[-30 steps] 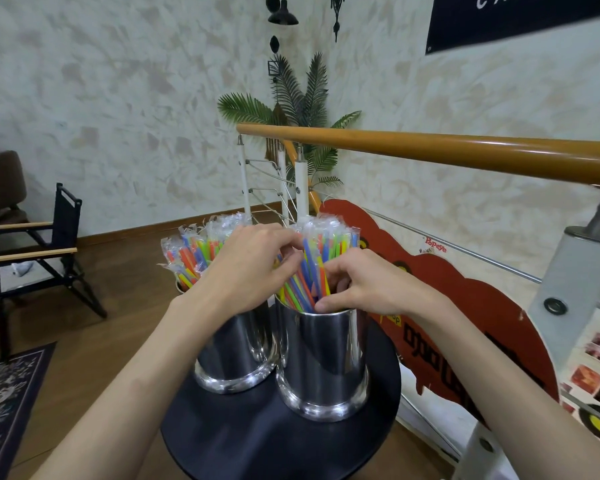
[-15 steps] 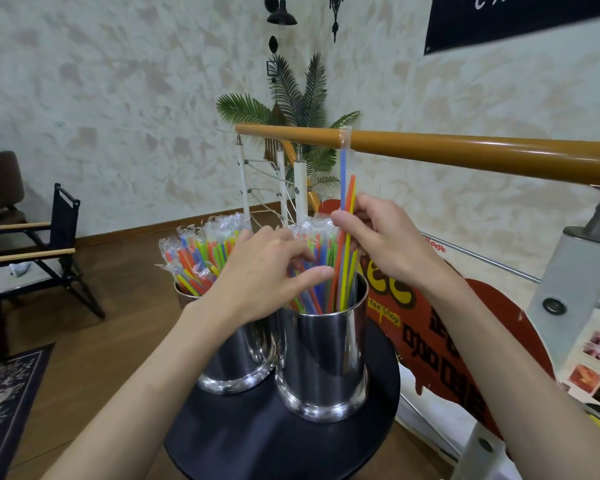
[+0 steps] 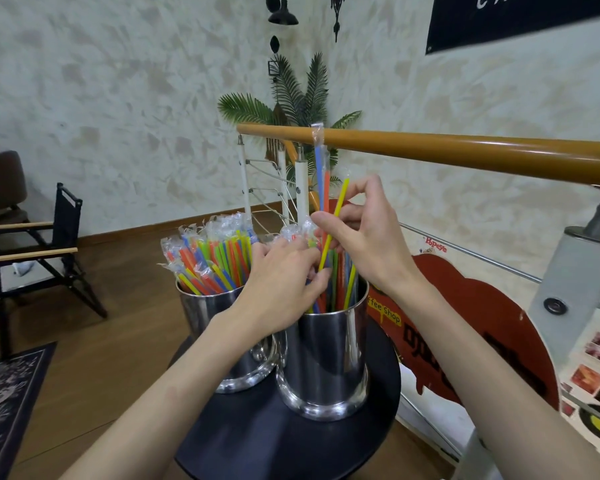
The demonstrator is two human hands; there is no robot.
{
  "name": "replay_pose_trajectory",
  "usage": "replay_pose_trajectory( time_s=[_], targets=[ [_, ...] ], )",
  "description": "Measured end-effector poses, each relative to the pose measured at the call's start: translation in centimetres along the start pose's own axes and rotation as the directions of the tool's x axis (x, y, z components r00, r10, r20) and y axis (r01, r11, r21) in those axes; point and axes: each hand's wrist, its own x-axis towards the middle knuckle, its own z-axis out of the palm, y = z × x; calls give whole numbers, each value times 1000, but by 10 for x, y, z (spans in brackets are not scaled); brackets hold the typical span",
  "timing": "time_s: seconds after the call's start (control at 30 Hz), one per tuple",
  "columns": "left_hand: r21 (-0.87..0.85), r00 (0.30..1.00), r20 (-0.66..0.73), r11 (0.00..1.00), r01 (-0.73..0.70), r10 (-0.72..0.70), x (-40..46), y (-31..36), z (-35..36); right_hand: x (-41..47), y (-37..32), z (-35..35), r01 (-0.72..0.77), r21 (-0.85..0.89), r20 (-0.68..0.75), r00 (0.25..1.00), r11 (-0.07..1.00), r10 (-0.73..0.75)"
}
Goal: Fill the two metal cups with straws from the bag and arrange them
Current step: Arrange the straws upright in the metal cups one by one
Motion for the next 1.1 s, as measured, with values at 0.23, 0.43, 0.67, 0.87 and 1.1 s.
replay_pose_trajectory(
  time_s=[0.23, 0.43, 0.67, 0.87, 1.1],
  targets=[
    [-2, 997, 78, 1000, -10, 10, 0, -1, -5, -4, 1, -4, 71, 1, 87, 994, 998, -70],
    [-21, 991, 132, 1000, -7, 10, 1, -6, -7, -8, 1, -17, 178, -120, 273, 952, 977, -140],
    [-53, 989, 149, 999, 12, -4, 1, 0, -11, 0, 18, -20, 441, -437, 355, 885, 784, -301],
    [-149, 996, 85, 989, -10, 23, 1, 4, -13, 4, 26, -8, 577, -616, 236, 785, 537, -573],
    [-354, 998, 32, 935, -31, 45, 0, -8, -23, 20, 34, -25, 473, -751, 165, 810, 461, -562]
  ],
)
